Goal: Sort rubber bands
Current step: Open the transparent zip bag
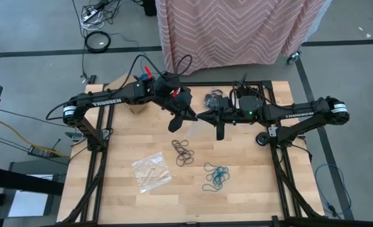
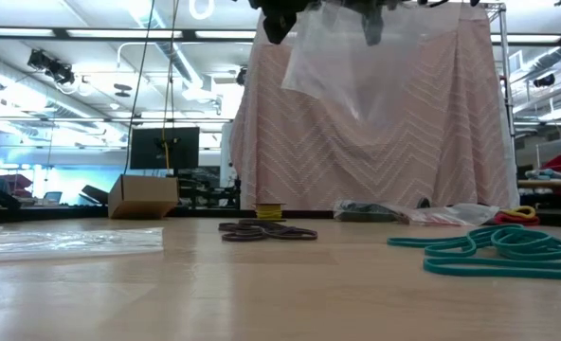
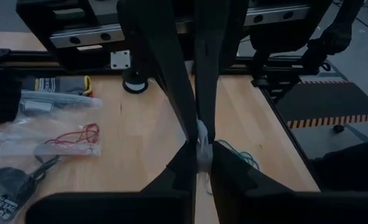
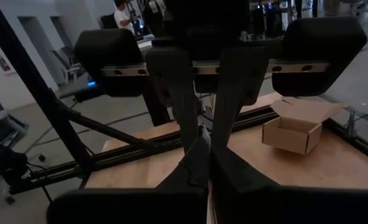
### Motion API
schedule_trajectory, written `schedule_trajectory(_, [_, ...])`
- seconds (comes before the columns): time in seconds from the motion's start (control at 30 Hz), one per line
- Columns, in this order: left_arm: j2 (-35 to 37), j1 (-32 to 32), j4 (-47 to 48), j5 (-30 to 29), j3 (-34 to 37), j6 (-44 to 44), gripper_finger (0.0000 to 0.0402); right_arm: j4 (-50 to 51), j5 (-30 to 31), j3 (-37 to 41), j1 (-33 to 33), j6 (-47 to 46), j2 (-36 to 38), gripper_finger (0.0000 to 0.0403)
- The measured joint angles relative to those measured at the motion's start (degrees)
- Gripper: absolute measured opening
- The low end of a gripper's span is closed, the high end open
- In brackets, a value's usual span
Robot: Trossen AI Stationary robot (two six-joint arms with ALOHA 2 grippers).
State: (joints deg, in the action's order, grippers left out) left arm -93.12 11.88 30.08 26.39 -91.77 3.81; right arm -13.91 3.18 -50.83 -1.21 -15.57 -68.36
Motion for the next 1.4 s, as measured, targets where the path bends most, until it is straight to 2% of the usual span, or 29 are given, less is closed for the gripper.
schedule_trajectory(0.37, [-1.15, -0.09, 5.38, -2.56, 0.17, 0.63, 0.0045, -3.63, 0.40, 0.04, -0.71, 0.00, 0.00, 0.0000])
schedule_trajectory(0.57, [-1.92, -0.09, 3.53, -1.16, 0.20, 0.66, 0.0038, 1.82, -1.23, 0.04, -0.90, 2.05, 0.00, 0.0005])
schedule_trajectory(0.67, [-1.66, -0.01, 3.70, -0.32, 0.17, 0.64, 0.0037, 1.74, -3.43, 0.04, -0.90, 3.40, 0.00, 0.0026])
schedule_trajectory(0.9, [-1.60, 0.00, 2.89, 1.32, 0.17, 0.63, 0.0048, 2.04, -4.77, 0.04, -0.96, 2.62, 0.00, 0.0101])
schedule_trajectory(0.97, [-1.60, 0.00, 1.93, 1.36, 0.17, 0.63, 0.0047, 2.05, -4.96, 0.04, -1.05, 1.87, 0.00, 0.0110])
schedule_trajectory(1.07, [-1.57, 0.00, 0.93, 1.36, 0.17, 0.46, 0.0045, 2.41, -5.39, 0.04, -1.05, 1.66, 0.00, 0.0099])
schedule_trajectory(1.3, [-1.57, 0.00, 0.53, 1.99, 0.17, 0.04, 0.0045, 3.76, -4.87, 0.02, -1.07, 1.66, 0.00, 0.0015])
schedule_trajectory(1.4, [-1.57, 0.08, 0.42, 1.82, 0.17, 0.01, 0.0045, 4.35, -3.07, -0.02, -1.07, 0.60, 0.02, 0.0004])
